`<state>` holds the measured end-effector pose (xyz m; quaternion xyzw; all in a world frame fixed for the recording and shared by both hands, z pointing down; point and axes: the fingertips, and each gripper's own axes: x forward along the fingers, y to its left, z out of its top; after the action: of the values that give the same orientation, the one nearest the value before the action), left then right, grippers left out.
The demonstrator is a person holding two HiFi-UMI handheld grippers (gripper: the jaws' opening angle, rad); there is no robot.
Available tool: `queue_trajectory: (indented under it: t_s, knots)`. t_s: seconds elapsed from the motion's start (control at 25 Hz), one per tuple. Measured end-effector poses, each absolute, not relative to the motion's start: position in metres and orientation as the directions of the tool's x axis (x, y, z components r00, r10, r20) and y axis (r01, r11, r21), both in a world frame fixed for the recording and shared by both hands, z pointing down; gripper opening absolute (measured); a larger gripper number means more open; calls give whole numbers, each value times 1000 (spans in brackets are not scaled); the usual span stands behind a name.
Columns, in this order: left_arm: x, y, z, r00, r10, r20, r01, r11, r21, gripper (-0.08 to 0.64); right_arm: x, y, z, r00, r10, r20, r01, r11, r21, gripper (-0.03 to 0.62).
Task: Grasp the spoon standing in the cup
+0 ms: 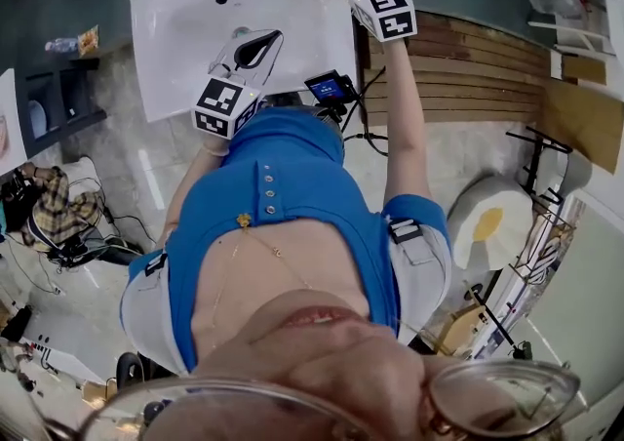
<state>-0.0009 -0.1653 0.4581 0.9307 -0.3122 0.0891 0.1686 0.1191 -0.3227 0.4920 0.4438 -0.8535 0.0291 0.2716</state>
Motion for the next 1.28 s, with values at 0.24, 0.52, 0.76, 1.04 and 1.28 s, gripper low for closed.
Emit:
queue_trajectory:
  t_s: [0.24,0.52,0.76,1.04,1.28]
  knots:
    - [8,-163,464,813,-513,276,-578,-771,267,0,128,-309,488,-453,-748,485,-815,568,113,21]
    - [14,-163,468,827,-489,276,-556,-786,271,0,138,-290,512,-417,-721,553,-841,537,65,21]
    - [12,-164,472,838,-468,280,-537,-797,276,0,142,-274,548,-391,-686,613,-863,504,14,21]
    - [15,-166,473,850,-446,280,-517,-809,280,0,147,-262,575,-372,-655,658,-877,480,-18,21]
    - [14,-169,475,853,-438,282,-510,-812,283,0,148,-259,588,-359,-642,678,-883,468,-24,21]
